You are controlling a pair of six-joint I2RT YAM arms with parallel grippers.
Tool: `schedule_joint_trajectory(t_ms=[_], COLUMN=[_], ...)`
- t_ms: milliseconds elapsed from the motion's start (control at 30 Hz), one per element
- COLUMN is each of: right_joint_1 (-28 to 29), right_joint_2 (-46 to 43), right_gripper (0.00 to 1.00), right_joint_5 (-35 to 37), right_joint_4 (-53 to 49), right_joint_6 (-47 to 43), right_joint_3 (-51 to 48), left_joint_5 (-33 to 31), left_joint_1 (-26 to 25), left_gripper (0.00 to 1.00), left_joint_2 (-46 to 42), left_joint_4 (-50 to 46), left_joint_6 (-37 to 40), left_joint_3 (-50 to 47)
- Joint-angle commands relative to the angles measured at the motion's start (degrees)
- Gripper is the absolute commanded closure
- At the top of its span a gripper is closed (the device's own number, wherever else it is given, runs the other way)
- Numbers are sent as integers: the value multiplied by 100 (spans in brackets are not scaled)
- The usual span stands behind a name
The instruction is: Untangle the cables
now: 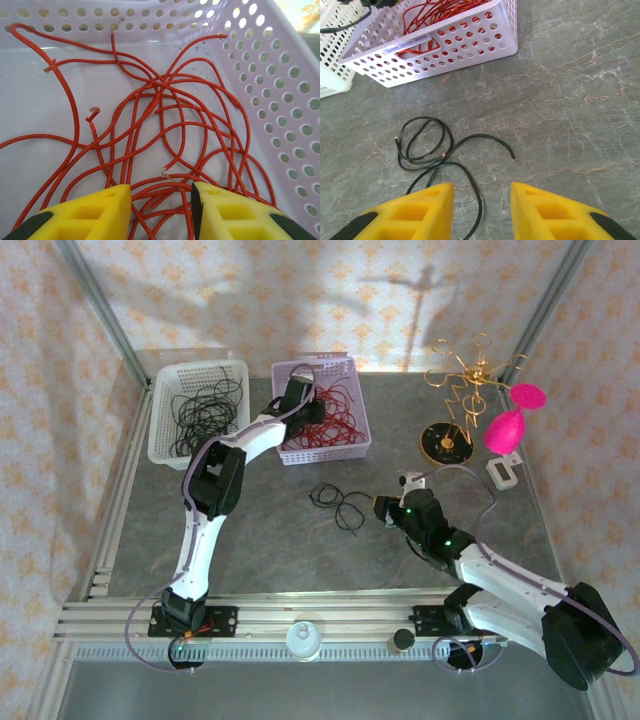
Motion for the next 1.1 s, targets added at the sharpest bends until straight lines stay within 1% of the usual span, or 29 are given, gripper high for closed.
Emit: schedule_joint_trajectory(t_ms=[0, 100, 200, 300, 367, 467, 533, 633, 733, 833, 933, 1067], right_joint_1=[-41, -51, -68, -194, -331, -367, -367, -385, -387, -393, -407, -427], right_joint_2=[46, 65, 205, 596, 925, 1234, 1512, 1994, 2675, 3174, 3486, 3810], right_gripper=[63, 61, 58, 54, 54, 50, 50, 52, 57, 58, 58, 59], right_joint_5=[52, 83, 57, 215, -11, -331, -413, -321, -347, -190, -81, -297], right_joint_4=[-224, -430, -670, -1365, -1841, -2226, -2285, -2326, -2375, -2195, -1969, -1632], right_joint_6=[-34, -69, -136, 83, 115, -100, -230, -252, -271, -218, -121, -63], right_joint_3=[332, 446, 611, 1044, 1383, 1807, 1983, 2220, 2556, 2713, 2753, 2721], left_joint_5=[131, 32, 58, 30, -92, -142, -142, -3, 199, 332, 421, 457], left_joint_1=[-20, -46, -89, -285, -458, -723, -854, -974, -1061, -1093, -1098, -1105], left_gripper=[61, 59, 57, 56, 55, 54, 54, 54, 55, 56, 56, 56], left_joint_2=[-851, -1584, -2508, -3392, -3949, -4780, -5319, -5993, -6535, -6946, -7138, -7226], left_joint_4=[79, 261, 404, 446, 414, 326, 287, 420, 604, 820, 935, 852], left_joint_6=[-91, -99, -124, -101, -93, -152, -330, -760, -1094, -1347, -1453, -1423], left_joint_3=[-357, -1044, -1915, -2973, -3681, -4688, -5376, -6243, -6892, -7346, -7585, -7628])
